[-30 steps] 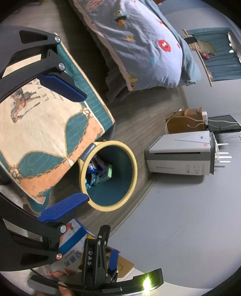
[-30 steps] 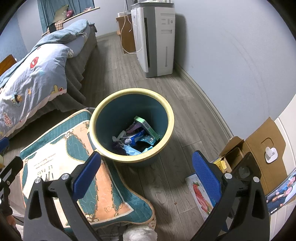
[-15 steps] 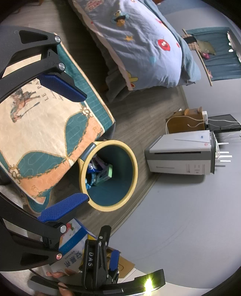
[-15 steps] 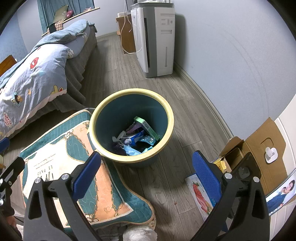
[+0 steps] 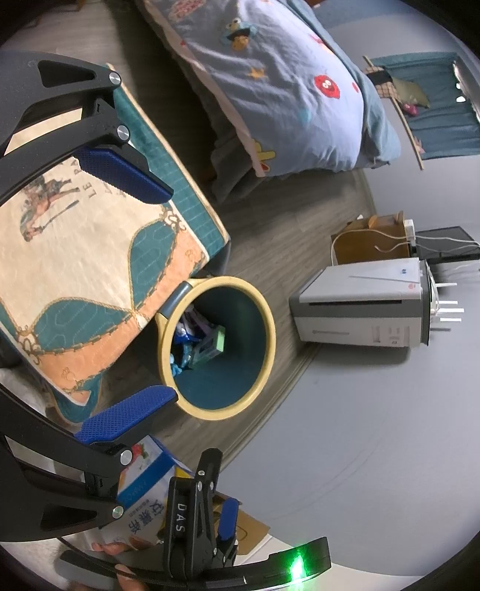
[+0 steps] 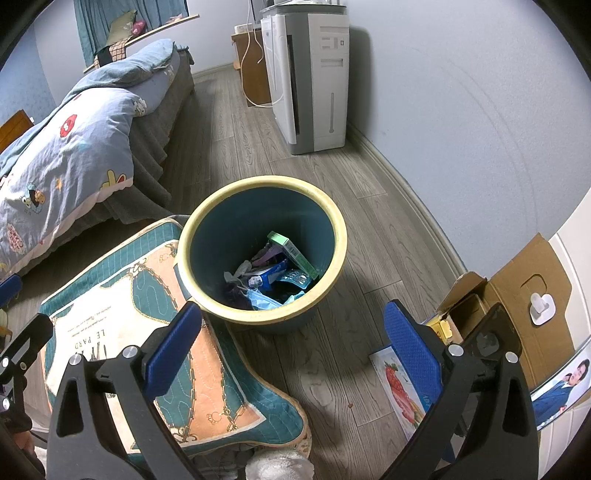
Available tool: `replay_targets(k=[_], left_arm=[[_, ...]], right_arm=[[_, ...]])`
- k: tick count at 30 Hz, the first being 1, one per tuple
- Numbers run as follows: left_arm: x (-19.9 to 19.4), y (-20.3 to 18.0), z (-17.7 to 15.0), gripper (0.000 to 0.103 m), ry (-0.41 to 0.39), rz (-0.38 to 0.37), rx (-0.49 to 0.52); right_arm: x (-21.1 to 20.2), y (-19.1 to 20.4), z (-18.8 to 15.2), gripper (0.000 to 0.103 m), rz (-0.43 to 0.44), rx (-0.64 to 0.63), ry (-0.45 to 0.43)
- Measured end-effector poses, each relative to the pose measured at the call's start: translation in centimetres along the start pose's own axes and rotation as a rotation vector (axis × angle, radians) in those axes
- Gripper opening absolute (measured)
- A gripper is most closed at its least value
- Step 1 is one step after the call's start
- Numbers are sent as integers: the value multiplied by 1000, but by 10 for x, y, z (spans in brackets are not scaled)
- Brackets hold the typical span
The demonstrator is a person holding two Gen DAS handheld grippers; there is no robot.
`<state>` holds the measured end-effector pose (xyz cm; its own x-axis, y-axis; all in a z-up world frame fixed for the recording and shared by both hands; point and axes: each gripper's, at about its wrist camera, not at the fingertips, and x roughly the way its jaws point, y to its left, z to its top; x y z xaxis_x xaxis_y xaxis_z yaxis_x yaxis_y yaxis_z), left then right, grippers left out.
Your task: Collect trash
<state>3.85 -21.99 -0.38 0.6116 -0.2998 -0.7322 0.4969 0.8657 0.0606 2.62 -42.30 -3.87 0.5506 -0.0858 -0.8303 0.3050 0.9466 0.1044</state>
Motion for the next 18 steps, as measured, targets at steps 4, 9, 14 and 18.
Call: replay_targets(k=[4,9,14,18], left_arm=[[1,-5,-1,98,-5,-8,30],[5,-15,-3,98,15,2,101],[3,-22,-4,98,9,34,147],[4,-17,-3,98,22,31,130]], right_arm=[[0,0,0,97,-1,3,0],[1,-1,0,97,2,14,5],[1,0,0,97,1,12,5],[0,1,0,97,-2,14,5]])
